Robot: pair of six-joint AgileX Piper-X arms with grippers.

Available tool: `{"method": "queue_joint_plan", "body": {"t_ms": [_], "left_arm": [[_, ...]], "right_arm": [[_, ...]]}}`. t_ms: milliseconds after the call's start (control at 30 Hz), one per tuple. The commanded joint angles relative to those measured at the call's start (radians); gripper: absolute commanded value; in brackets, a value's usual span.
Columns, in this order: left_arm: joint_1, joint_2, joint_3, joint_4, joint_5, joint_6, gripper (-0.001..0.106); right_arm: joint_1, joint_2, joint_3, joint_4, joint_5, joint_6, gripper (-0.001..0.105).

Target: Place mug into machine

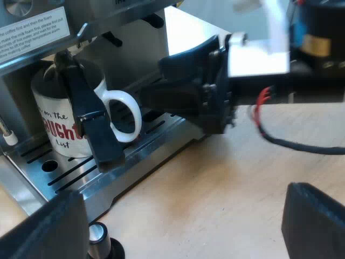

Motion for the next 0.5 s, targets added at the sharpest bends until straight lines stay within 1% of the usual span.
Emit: {"method": "queue_joint_plan", "body": {"t_ms": [33,100,367,500], "left_arm": [[-0.005,0.001,0.003,-0.006,-0.001,-0.002,0.079],[-0.005,0.001,0.003,-0.006,-0.001,-0.002,0.079],[-0.005,0.001,0.003,-0.006,-0.001,-0.002,0.079],[-0.005,0.001,-0.01,-0.006,-0.001,-0.007,0.079]], "right_arm": [[0.015,-0.045,0.0,0.034,-0.001,-0.002,0.06],[0.031,-0.085,0.0,0.06,-0.001,-0.002,0.06],[0.106,-0.255,0.0,0.263,0.005,-0.002,0.06],[0.136,-0.315,0.0,0.32,0.007,-0.002,0.06]]}}
